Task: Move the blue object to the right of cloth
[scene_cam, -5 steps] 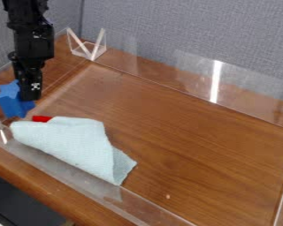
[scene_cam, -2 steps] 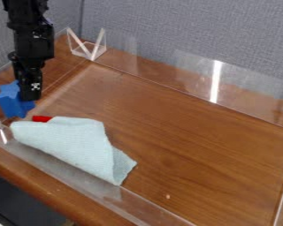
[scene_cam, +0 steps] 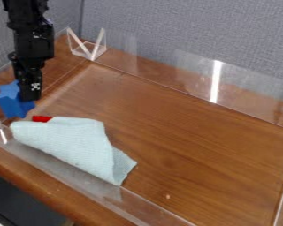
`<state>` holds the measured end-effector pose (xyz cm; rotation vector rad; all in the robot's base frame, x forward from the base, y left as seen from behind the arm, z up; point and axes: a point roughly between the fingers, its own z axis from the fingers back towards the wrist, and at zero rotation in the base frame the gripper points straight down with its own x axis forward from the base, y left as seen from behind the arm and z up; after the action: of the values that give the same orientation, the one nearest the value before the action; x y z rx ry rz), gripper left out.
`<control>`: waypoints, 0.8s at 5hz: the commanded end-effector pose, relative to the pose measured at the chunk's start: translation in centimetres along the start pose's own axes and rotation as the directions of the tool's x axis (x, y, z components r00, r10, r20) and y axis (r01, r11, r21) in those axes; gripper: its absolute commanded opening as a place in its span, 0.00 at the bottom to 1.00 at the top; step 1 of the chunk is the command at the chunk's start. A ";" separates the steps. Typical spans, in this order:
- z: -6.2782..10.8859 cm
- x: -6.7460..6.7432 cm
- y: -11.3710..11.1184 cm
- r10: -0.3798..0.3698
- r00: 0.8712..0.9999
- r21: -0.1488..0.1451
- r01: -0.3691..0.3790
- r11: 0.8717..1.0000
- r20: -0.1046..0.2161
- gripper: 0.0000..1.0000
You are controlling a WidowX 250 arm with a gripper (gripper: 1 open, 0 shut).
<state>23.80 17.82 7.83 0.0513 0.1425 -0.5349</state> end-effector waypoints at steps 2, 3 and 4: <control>2.5 0.2 1.0 0.004 0.999 0.086 -0.008 0.996 0.046 0.00; 2.5 0.4 1.0 -0.003 0.999 0.089 -0.002 0.996 0.048 0.00; 2.6 0.5 0.9 -0.009 0.999 0.092 0.004 0.996 0.051 0.00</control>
<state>24.00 17.73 7.81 0.0523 0.1332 -0.5466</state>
